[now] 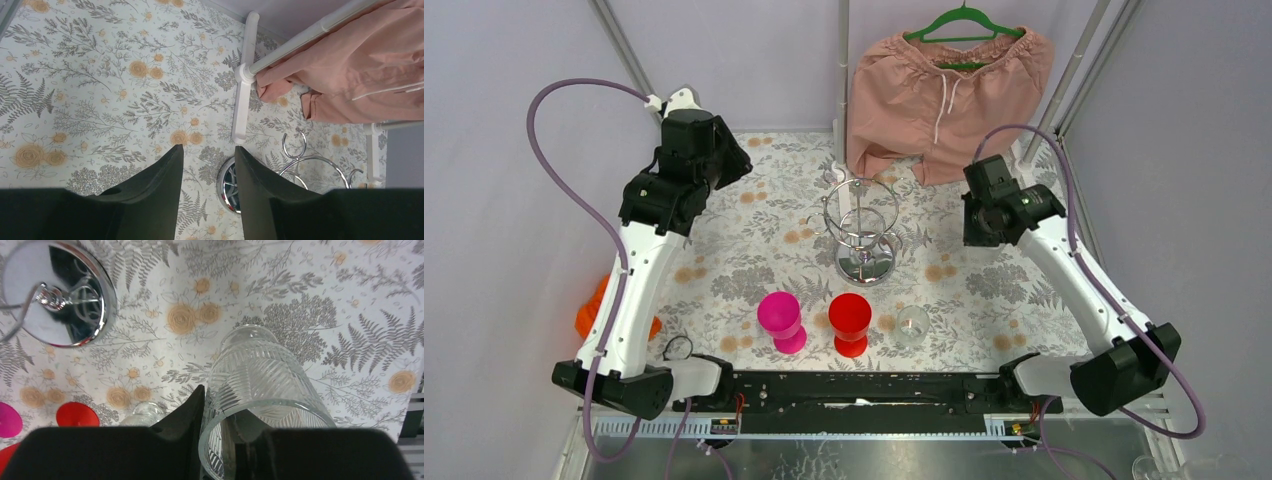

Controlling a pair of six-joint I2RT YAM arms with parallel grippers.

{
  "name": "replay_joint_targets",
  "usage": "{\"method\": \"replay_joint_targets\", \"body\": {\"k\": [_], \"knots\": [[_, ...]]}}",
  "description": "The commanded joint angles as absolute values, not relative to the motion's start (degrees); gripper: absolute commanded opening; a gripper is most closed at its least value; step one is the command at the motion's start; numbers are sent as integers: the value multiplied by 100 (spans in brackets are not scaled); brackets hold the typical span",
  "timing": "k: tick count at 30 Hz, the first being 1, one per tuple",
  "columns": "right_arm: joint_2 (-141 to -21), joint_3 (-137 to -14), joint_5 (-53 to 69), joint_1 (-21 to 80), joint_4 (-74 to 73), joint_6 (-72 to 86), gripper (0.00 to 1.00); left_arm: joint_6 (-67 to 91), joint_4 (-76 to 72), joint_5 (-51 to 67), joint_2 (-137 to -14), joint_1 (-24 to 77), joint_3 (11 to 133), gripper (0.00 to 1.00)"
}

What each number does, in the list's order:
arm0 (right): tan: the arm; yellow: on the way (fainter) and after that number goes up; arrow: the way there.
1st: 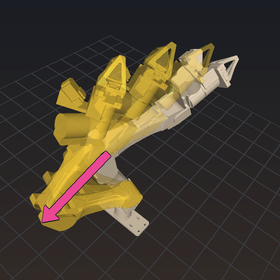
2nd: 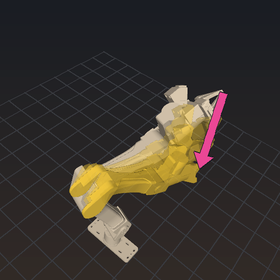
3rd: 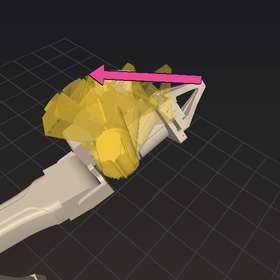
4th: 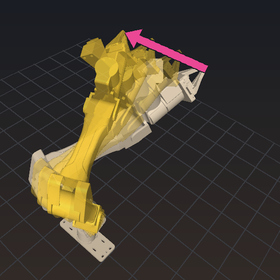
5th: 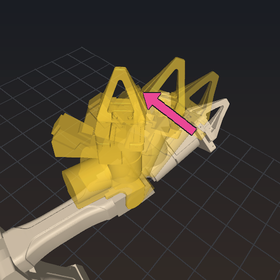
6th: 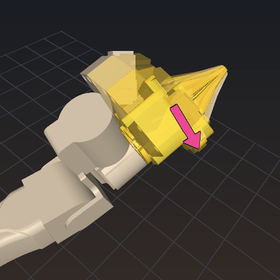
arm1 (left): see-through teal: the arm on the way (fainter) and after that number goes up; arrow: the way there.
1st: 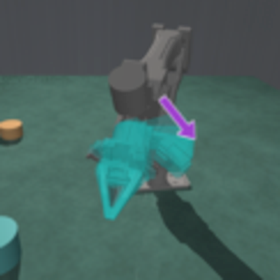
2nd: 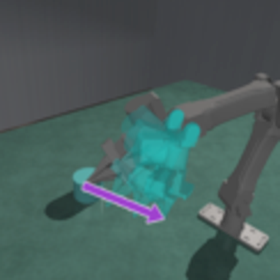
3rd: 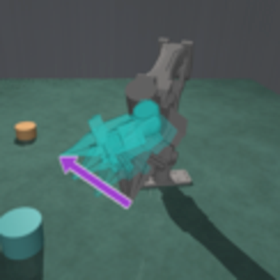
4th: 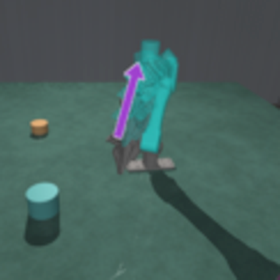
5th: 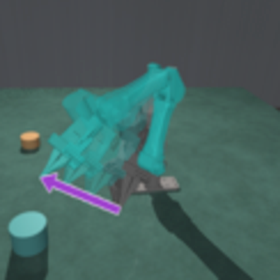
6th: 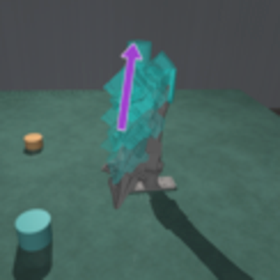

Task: Take the wine glass off the wine glass rack

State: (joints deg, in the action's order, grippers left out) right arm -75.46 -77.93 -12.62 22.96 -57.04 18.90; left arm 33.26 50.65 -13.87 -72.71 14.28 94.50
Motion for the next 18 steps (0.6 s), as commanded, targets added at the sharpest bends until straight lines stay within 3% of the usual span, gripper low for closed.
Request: {"method": "replay_joint_targets", "body": {"k": [1, 12, 18], "knots": [[-7027, -7125, -1042, 2282, -5248, 1904, 0, 3155, 4764, -1317, -7158, 1468, 9296, 50], [-6472, -6281, -699, 2362, -5302, 1975, 0, 3231, 4640, -1230, -6951, 1476, 8960, 50], [-6413, -5774, -819, 2889, -5298, 2245, 0, 3313, 4527, -1111, -6977, 1485, 8834, 50]]}}
